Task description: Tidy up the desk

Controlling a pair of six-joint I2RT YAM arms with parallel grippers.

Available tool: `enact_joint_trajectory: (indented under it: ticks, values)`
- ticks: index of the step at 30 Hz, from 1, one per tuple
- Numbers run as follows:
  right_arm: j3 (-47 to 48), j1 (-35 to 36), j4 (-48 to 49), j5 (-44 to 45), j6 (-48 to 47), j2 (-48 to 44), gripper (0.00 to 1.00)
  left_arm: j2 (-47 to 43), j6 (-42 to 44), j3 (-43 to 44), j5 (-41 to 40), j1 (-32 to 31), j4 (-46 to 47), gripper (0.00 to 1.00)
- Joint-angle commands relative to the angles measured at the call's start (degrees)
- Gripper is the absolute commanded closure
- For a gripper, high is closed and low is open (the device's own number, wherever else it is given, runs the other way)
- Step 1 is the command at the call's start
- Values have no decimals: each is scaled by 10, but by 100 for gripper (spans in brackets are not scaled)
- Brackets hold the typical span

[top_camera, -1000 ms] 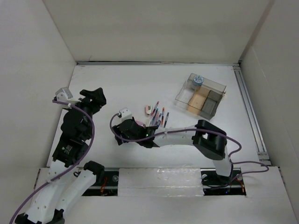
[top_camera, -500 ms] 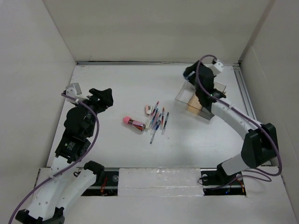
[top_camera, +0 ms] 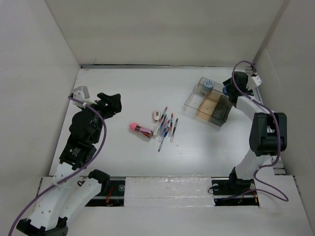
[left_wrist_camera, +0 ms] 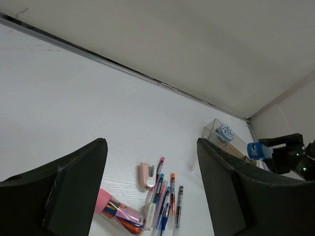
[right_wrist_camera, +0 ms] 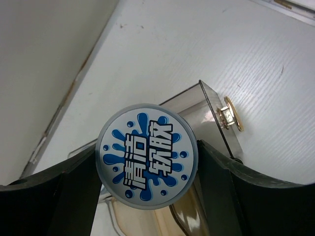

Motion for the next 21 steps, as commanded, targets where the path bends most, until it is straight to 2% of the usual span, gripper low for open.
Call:
enact_joint_trajectory:
  ticks: [1,15,16,18,21]
  values:
    - [30,2,29,-9,8,-2,46,1,10,1,5,3,33,30]
    - [62,-3,28,19,-14,47,42,8,12,1,7,3,37,30]
    - [65,-3,21,14,-16,49,41,9,12,2,9,3,36,30]
    - [66,-3,22,8,-16,50,27,15,12,4,9,3,30,30]
    - [81,-3,0,1,-18,53,20,9,13,2,7,3,37,30]
